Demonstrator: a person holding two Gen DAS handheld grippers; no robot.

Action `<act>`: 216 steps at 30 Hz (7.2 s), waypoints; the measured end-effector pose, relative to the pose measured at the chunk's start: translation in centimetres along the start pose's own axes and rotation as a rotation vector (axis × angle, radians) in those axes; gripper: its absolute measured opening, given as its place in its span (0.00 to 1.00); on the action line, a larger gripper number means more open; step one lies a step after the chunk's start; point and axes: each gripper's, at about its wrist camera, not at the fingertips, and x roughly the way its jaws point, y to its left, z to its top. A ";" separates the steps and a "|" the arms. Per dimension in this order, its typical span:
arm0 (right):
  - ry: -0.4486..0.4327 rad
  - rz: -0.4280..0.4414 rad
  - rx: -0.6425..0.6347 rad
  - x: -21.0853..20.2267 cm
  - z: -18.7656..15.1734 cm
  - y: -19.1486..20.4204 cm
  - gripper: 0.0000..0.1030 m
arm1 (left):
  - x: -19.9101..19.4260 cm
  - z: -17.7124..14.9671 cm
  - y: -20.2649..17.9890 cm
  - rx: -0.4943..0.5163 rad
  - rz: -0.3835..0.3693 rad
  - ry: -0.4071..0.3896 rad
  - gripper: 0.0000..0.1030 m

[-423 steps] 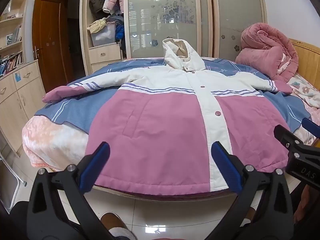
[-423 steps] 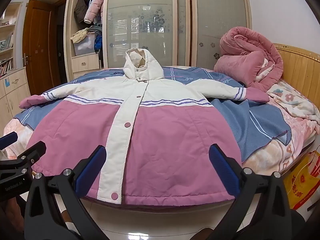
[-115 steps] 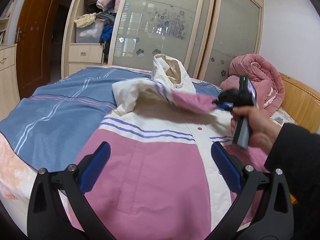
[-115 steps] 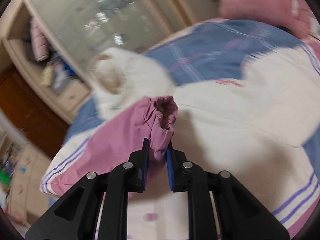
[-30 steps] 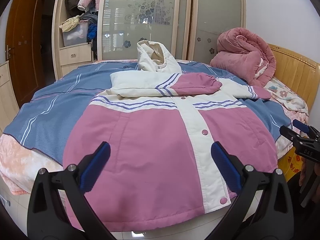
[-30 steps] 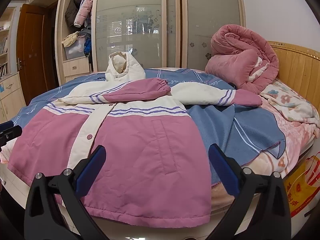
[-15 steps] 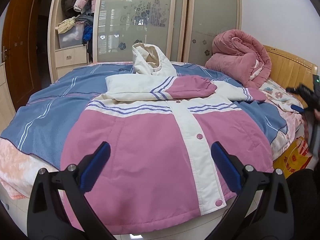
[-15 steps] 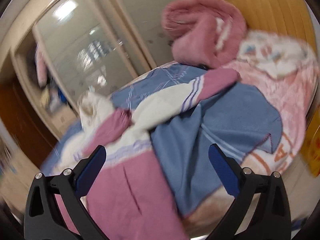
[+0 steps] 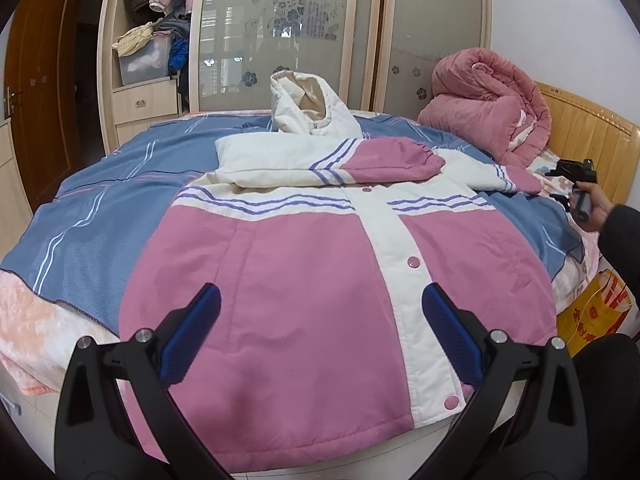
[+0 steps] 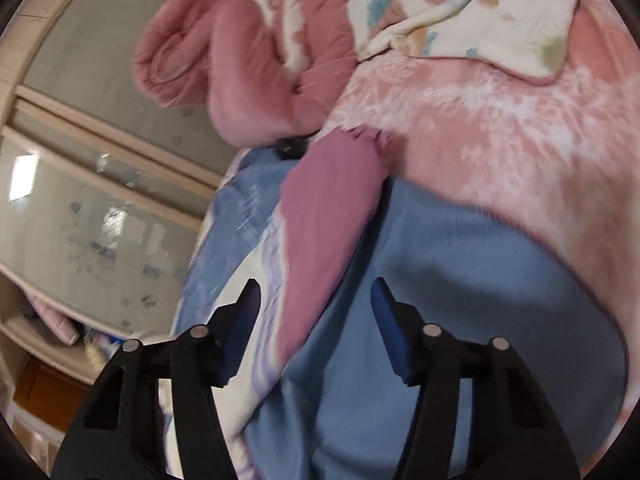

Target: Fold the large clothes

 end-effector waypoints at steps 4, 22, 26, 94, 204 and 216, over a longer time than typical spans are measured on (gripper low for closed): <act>-0.024 -0.060 0.014 2.6 1.6 -0.1 0.54 | 1.4 -0.1 -0.3 0.014 0.006 0.028 0.98; -0.339 -0.118 -0.509 1.0 0.0 14.0 0.06 | 3.7 0.1 -1.2 0.021 -0.031 0.069 0.98; -0.403 0.039 -0.841 -2.8 -8.5 24.8 0.06 | 3.1 0.3 -1.2 0.022 -0.032 0.050 0.98; -0.119 0.161 -1.153 -21.6 -43.1 10.9 0.99 | -0.4 -0.3 1.2 -0.097 0.025 -0.008 0.98; 0.147 0.187 -1.038 -18.5 -40.1 11.0 0.99 | 29.5 18.7 5.3 0.318 0.441 0.288 0.26; 0.155 0.184 -1.050 -18.2 -40.6 11.1 0.99 | 29.9 16.5 5.9 0.361 0.534 0.298 0.71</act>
